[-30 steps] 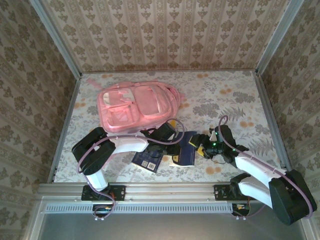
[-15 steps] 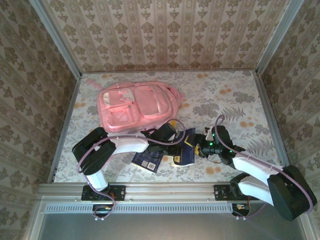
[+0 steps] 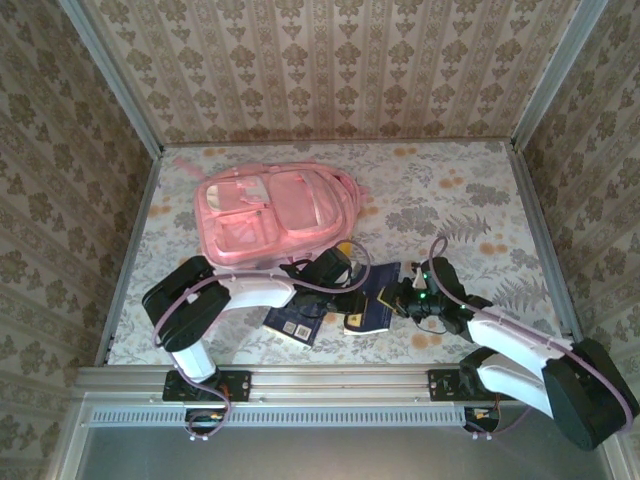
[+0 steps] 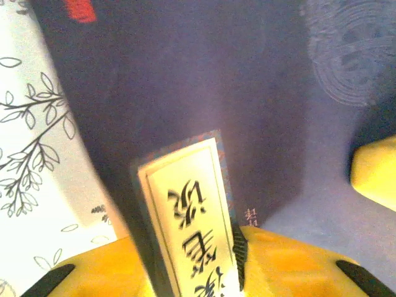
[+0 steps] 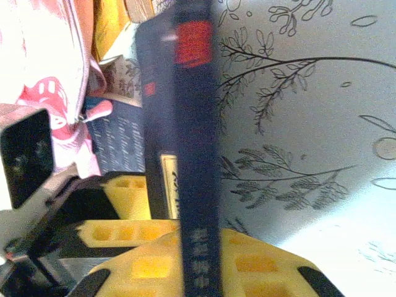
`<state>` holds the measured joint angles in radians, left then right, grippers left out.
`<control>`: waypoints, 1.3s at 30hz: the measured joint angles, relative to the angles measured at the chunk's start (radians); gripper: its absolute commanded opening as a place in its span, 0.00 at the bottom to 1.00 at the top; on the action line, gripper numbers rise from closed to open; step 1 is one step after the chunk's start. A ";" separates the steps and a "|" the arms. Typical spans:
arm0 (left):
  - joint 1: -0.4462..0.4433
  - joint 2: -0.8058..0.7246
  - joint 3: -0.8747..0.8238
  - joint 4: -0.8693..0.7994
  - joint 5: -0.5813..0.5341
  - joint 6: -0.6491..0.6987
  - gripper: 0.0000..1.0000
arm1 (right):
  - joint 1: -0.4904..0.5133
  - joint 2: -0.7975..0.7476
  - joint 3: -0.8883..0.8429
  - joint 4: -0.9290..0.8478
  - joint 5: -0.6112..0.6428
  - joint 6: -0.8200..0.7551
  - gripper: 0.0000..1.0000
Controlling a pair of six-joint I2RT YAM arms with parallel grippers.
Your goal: Pack books, pencil case, and school supplies into a backpack
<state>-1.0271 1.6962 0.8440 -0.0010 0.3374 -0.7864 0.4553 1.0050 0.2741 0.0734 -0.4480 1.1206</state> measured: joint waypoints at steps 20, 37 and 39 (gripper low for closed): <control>0.201 -0.387 -0.084 -0.021 0.156 -0.092 0.77 | -0.014 -0.230 0.143 -0.088 -0.118 -0.106 0.00; 0.258 -0.401 -0.180 0.443 0.376 -0.373 0.75 | -0.019 -0.270 0.142 0.204 -0.220 0.089 0.00; 0.263 -0.412 -0.186 0.481 0.384 -0.398 0.70 | -0.019 -0.267 0.142 0.216 -0.223 0.092 0.00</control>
<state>-0.7643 1.2839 0.6579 0.4801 0.7216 -1.1847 0.4366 0.7380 0.4164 0.2893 -0.6708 1.2121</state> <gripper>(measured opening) 0.743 0.133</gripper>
